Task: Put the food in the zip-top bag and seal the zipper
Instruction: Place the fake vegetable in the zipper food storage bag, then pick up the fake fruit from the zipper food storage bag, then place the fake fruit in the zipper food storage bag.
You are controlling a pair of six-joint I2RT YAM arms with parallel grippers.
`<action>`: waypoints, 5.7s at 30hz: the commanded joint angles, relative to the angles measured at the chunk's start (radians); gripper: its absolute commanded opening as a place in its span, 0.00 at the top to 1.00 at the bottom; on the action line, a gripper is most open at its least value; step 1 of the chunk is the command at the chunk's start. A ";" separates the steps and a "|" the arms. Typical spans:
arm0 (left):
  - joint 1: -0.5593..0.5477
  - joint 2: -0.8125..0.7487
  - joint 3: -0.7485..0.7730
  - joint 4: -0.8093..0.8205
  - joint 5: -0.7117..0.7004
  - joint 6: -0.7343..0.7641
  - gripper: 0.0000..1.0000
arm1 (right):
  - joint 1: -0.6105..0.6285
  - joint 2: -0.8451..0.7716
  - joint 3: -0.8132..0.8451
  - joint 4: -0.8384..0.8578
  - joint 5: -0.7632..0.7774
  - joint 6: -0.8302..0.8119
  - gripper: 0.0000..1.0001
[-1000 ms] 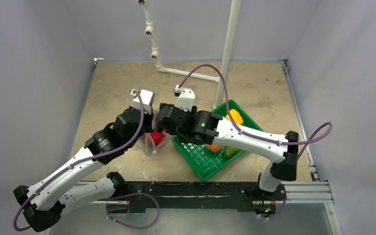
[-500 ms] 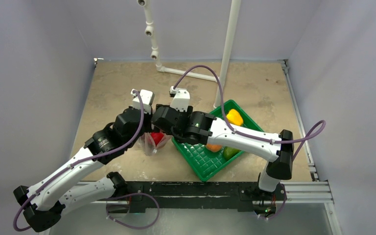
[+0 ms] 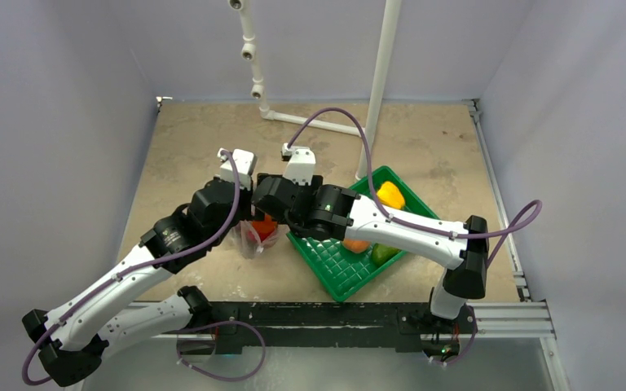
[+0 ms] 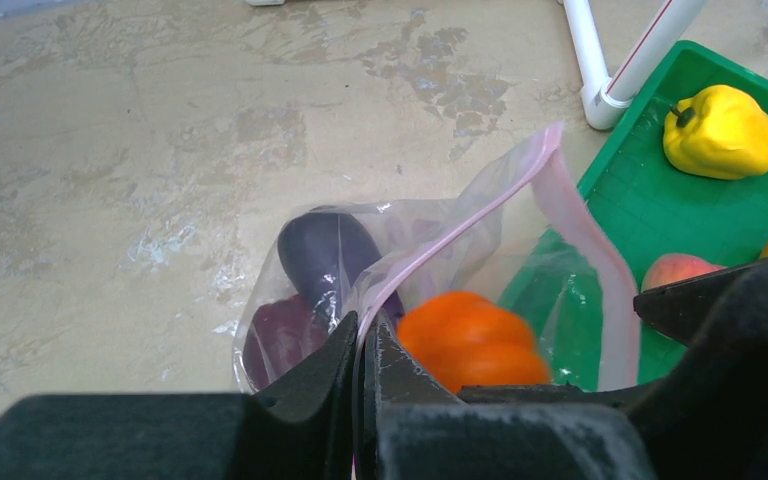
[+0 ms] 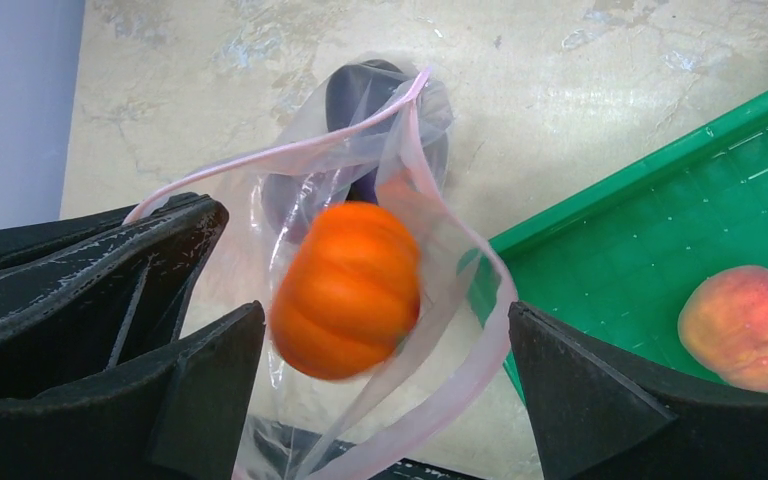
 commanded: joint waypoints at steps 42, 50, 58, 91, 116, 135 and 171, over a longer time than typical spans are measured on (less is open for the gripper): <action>-0.002 -0.002 -0.009 0.023 0.016 -0.003 1.00 | -0.189 -0.309 -0.457 -0.052 -0.037 0.241 0.10; -0.001 0.001 -0.009 0.023 0.021 -0.003 1.00 | -0.237 -0.285 -0.556 -0.050 -0.049 0.232 0.09; -0.002 0.005 -0.009 0.023 0.026 -0.003 1.00 | -0.246 -0.227 -0.620 -0.047 -0.064 0.240 0.01; -0.002 0.012 -0.008 0.022 0.032 -0.003 1.00 | -0.315 -0.192 -0.716 0.106 -0.096 0.137 0.50; -0.002 0.013 -0.009 0.021 0.027 -0.001 1.00 | -0.140 -0.461 -0.407 0.220 -0.059 0.022 0.77; -0.002 0.006 -0.009 0.023 0.028 0.000 1.00 | -0.042 -0.254 -0.296 0.415 -0.084 -0.075 0.76; -0.002 0.003 -0.008 0.022 0.033 -0.001 1.00 | -0.010 -0.200 -0.235 0.283 0.008 0.046 0.08</action>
